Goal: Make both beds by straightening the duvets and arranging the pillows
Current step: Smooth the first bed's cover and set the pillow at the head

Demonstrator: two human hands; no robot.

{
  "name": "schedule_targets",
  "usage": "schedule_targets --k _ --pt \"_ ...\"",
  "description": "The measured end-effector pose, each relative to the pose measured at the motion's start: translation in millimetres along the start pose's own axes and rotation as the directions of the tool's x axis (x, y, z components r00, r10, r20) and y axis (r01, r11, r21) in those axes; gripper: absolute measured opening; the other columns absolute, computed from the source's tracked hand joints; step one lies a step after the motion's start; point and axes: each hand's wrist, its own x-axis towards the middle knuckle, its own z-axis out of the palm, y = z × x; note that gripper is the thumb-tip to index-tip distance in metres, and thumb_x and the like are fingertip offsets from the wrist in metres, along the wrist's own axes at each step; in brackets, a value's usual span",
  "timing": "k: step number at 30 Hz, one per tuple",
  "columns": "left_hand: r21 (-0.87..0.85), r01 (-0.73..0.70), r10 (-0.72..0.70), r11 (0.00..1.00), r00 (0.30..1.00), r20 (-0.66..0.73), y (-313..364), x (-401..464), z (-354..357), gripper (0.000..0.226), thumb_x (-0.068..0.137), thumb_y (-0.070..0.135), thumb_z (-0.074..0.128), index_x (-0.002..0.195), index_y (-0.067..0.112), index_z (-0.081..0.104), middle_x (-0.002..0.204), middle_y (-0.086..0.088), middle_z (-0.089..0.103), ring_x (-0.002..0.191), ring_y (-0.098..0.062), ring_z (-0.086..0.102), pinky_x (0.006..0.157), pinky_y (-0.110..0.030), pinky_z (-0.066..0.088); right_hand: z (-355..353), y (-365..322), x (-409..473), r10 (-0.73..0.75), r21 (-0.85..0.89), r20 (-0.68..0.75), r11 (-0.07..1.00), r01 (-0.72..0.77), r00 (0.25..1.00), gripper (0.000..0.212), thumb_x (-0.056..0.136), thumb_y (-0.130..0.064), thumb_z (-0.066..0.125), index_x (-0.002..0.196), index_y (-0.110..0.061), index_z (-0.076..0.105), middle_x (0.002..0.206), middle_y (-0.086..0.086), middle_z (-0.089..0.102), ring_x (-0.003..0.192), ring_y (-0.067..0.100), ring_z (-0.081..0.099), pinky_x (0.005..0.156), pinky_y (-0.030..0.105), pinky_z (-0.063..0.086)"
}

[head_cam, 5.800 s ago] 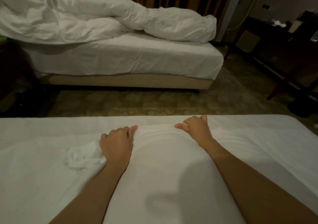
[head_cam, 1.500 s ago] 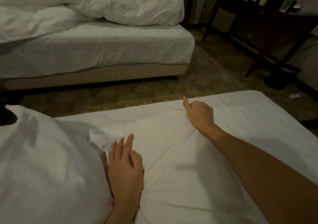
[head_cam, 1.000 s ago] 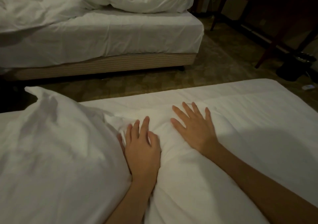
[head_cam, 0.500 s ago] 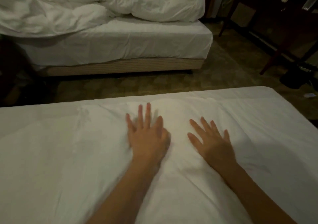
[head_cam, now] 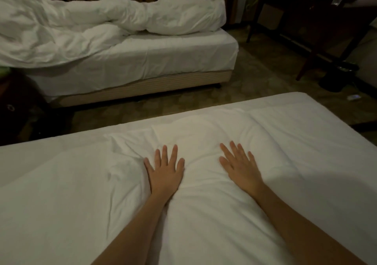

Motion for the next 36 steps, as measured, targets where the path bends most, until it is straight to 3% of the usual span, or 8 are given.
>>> schedule_targets --k 3,6,9,11,14,19,23,36 --pt "-0.082 -0.022 0.03 0.996 0.995 0.098 13.6 -47.6 -18.3 0.047 0.098 0.056 0.009 0.135 0.053 -0.02 0.16 0.003 -0.012 0.147 -0.019 -0.01 0.116 -0.051 -0.009 -5.5 -1.5 -42.9 0.022 0.054 0.042 0.998 -0.024 0.999 0.064 0.091 -0.065 -0.004 0.149 -0.039 -0.007 0.16 -0.006 -0.008 0.147 0.012 -0.007 0.116 0.034 -0.004" --pt "-0.056 0.001 0.004 0.998 0.995 0.097 51.1 -129.9 -13.2 0.06 0.073 0.081 -0.011 0.131 0.063 -0.013 0.159 0.01 -0.002 0.147 -0.025 0.009 0.114 -0.052 0.004 -12.3 -0.2 -95.2 0.004 0.047 0.016 0.999 -0.005 1.0 0.113 0.051 -0.079 -0.039 0.149 -0.037 -0.003 0.16 -0.008 0.002 0.147 0.012 0.002 0.116 0.033 -0.002" --pt "-0.072 -0.004 -0.001 0.997 0.998 -0.065 73.7 -201.3 6.9 0.066 0.075 0.084 0.014 0.131 0.061 0.04 0.154 0.001 0.027 0.123 -0.036 0.053 0.108 -0.056 0.011 -26.8 27.1 -158.1 -0.053 -0.034 -0.079 0.998 0.05 0.996 0.086 0.086 -0.071 -0.013 0.143 -0.034 0.038 0.146 -0.007 0.044 0.136 0.014 0.04 0.114 0.031 -0.003" --pt "-0.009 0.016 -0.017 1.0 0.989 -0.147 73.5 -221.6 18.1 0.061 0.08 0.076 0.026 0.133 0.053 0.044 0.152 -0.002 0.032 0.12 -0.04 0.053 0.111 -0.056 -0.002 -30.2 61.3 -204.7 -0.025 -0.008 -0.14 1.0 0.024 0.99 0.063 0.097 -0.062 0.008 0.13 -0.036 0.054 0.132 -0.005 0.059 0.127 0.015 0.046 0.113 0.035 0.004" --pt "0.032 0.056 -0.052 0.998 0.993 -0.103 76.4 -234.9 21.0 0.064 0.089 0.071 0.01 0.144 0.044 0.028 0.148 0.0 0.04 0.131 -0.044 0.041 0.106 -0.059 0.005 -21.9 100.4 -260.7 0.019 -0.001 -0.17 1.0 -0.02 0.985 0.055 0.097 -0.062 0.011 0.135 -0.039 0.042 0.138 -0.004 0.054 0.13 0.016 0.037 0.109 0.043 0.017" --pt "0.109 0.101 -0.09 0.989 0.991 -0.1 86.0 -227.4 48.4 0.064 0.073 0.072 -0.012 0.132 0.053 -0.028 0.155 0.008 -0.023 0.144 -0.033 -0.017 0.109 -0.065 -0.008 2.7 111.7 -275.0 0.07 0.049 -0.11 0.997 -0.065 0.991 0.068 0.094 -0.064 0.001 0.144 -0.036 0.037 0.149 -0.003 0.04 0.135 0.023 0.041 0.108 0.047 0.017" --pt "0.113 0.069 -0.052 0.991 0.988 -0.145 84.2 -209.9 67.2 0.057 0.09 0.067 0.009 0.134 0.051 -0.024 0.157 0.007 -0.024 0.143 -0.032 -0.021 0.108 -0.065 -0.012 44.3 128.2 -255.2 0.034 0.013 -0.167 0.999 -0.032 0.985 0.063 0.077 -0.068 -0.016 0.137 -0.047 -0.022 0.154 -0.015 -0.017 0.147 0.015 -0.008 0.113 0.041 -0.012" --pt "0.054 0.019 -0.01 0.998 0.987 -0.161 77.7 -230.7 67.6 0.057 0.097 0.057 0.02 0.146 0.047 -0.006 0.159 0.006 -0.016 0.145 -0.027 -0.017 0.111 -0.058 -0.013 69.7 130.4 -251.3 0.011 0.093 -0.119 0.996 0.001 0.993 0.055 0.098 -0.057 0.013 0.143 -0.045 -0.016 0.158 -0.011 -0.017 0.145 0.013 -0.015 0.117 0.043 -0.011"
